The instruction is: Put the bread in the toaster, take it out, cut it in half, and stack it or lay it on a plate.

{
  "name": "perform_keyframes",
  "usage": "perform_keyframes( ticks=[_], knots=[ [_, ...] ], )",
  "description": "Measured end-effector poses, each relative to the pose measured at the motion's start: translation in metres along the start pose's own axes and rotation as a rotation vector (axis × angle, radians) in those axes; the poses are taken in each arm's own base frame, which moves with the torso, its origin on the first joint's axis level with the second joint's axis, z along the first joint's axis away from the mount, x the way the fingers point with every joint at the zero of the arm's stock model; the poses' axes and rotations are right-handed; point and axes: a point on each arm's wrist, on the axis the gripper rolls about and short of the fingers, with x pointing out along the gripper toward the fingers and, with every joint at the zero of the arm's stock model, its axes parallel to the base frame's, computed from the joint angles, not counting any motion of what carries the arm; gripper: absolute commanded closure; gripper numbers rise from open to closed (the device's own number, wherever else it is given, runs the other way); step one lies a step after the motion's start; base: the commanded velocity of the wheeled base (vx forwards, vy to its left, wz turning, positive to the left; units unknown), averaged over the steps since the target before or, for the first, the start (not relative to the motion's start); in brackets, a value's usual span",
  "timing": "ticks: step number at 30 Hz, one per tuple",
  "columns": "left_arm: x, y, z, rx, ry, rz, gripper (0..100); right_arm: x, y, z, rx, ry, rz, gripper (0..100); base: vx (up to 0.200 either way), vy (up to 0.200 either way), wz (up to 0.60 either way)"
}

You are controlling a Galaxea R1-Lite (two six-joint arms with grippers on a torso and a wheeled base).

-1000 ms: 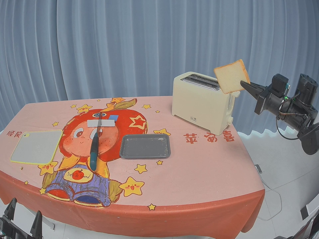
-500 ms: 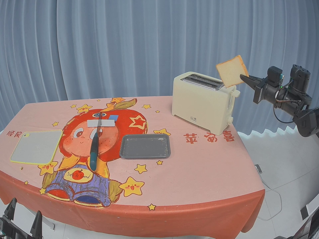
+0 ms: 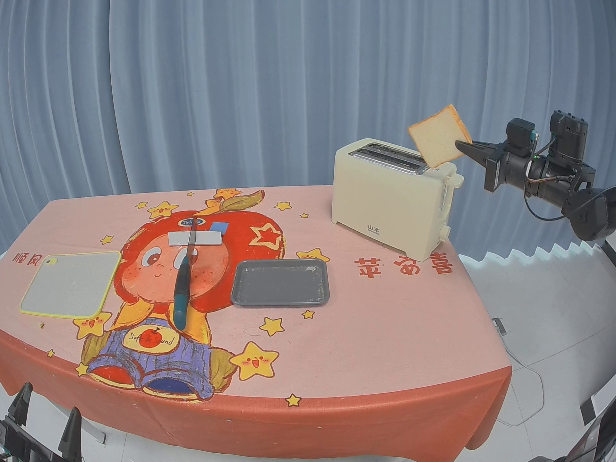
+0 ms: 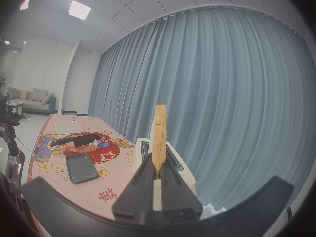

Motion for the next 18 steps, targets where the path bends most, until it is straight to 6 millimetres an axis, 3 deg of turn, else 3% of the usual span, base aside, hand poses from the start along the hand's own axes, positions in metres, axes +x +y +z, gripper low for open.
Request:
perform_keyframes(
  ticks=[11, 18],
  knots=[
    [0.000, 0.000, 0.000, 0.000, 0.000, 0.000, 0, 0.021, -0.006, 0.012, -0.016, -0.020, 0.024, 100, 0.000, 0.000, 0.00],
    [0.000, 0.000, 0.000, 0.000, 0.000, 0.000, 0, 0.039, -0.008, 0.005, -0.013, -0.016, 0.038, 100, 0.000, 0.000, 0.00]
  ],
)
